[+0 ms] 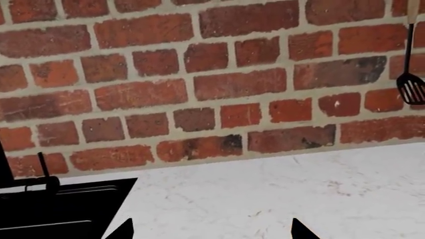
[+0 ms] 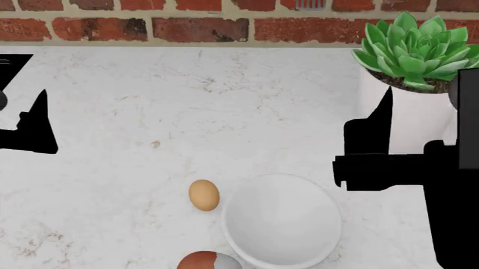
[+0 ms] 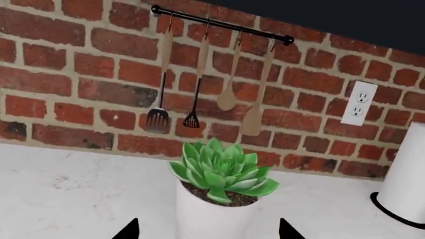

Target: Place the eggs and milk next to the bowl.

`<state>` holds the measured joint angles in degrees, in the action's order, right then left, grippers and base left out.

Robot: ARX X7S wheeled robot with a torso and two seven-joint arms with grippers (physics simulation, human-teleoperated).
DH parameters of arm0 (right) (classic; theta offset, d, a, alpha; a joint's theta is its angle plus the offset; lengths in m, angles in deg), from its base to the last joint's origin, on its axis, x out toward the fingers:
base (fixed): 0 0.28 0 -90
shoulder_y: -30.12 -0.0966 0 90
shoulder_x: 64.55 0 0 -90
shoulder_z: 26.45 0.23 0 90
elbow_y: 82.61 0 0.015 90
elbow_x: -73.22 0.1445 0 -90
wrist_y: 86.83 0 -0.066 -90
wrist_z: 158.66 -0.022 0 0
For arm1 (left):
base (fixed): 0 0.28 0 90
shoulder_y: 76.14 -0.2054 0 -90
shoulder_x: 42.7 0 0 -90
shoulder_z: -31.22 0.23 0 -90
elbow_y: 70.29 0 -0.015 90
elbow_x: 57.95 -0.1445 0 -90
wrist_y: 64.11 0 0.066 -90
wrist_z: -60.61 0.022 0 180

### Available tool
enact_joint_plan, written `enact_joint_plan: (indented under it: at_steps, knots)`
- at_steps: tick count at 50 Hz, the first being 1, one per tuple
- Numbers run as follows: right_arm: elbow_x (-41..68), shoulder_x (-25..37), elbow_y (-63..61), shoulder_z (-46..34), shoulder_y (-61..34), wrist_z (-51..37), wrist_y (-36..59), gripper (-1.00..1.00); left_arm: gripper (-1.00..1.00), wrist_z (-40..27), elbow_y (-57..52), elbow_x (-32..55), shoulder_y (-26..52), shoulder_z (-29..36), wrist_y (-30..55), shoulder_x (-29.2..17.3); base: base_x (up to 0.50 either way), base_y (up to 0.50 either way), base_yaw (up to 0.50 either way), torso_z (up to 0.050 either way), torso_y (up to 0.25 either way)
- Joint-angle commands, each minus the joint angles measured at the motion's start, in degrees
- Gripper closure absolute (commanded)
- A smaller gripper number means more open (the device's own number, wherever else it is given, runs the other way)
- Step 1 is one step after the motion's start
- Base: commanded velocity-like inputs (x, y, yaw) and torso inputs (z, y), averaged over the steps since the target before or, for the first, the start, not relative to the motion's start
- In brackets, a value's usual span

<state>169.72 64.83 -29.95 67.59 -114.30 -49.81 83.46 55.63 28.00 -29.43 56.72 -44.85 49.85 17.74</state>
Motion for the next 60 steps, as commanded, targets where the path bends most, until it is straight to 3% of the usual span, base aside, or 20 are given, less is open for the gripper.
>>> enact_joint_plan:
  at_steps: [1, 9, 16, 23, 26, 33, 38, 46, 50, 60]
  knots:
    - [14.79, 4.24, -0.94, 3.19, -0.69, -14.61, -5.58, -1.00, -1.00, 1.28, 0.30, -1.47, -0.64, -1.22, 0.19, 1.85, 0.00, 0.00, 0.00, 0.000, 0.000]
    - [12.88, 3.85, -2.66, 3.84, 2.60, -17.63, -9.20, -1.00, -1.00, 1.81, 1.59, -2.13, -0.36, -0.79, -0.97, 1.92, 0.00, 0.00, 0.00, 0.000, 0.000]
    - [8.48, 10.74, -4.83, -4.49, 4.38, -18.72, -21.42, -1.00, -1.00, 2.05, 2.35, -2.14, -0.45, -0.85, -1.78, 2.13, 0.00, 0.00, 0.00, 0.000, 0.000]
    - [4.31, 21.69, -6.50, -20.49, 3.25, -18.79, -38.57, -1.00, -1.00, 1.84, 1.78, -2.13, -1.32, -0.97, -2.11, 1.85, 0.00, 0.00, 0.00, 0.000, 0.000]
    - [2.41, 27.77, -6.01, -32.70, -0.57, -18.84, -47.51, -1.00, -1.00, 1.78, 1.75, -2.18, -1.50, -0.95, -2.18, 1.79, 0.00, 0.00, 0.00, 0.000, 0.000]
    - [0.17, 35.29, -5.41, -58.90, -15.66, -18.84, -60.77, -1.00, -1.00, 1.50, 1.38, -2.14, -1.94, -1.03, -2.25, 1.68, 0.00, 0.00, 0.00, 0.000, 0.000]
    - [0.08, 36.95, -5.58, -78.03, -29.98, -18.84, -67.65, -1.00, -1.00, 1.56, 1.91, -2.27, -1.88, -1.10, -2.65, 1.58, 0.00, 0.00, 0.00, 0.000, 0.000]
    - [0.28, 37.49, -5.46, -113.94, -59.38, -18.85, -78.27, -1.00, -1.00, 1.66, 2.34, -2.35, -2.19, -1.16, -3.12, 1.40, 0.00, 0.00, 0.00, 0.000, 0.000]
    - [0.37, 35.55, -5.71, -140.76, -80.18, -18.85, -87.94, -1.00, -1.00, 1.77, 2.59, -2.55, -2.29, -0.98, -3.42, 1.38, 0.00, 0.00, 0.00, 0.000, 0.000]
    - [0.92, 36.77, -5.11, -143.03, -80.53, -18.85, -90.01, -1.00, -1.00, 1.80, 3.11, -2.87, -2.45, -0.73, -3.93, 1.42, 0.00, 0.00, 0.00, 0.000, 0.000]
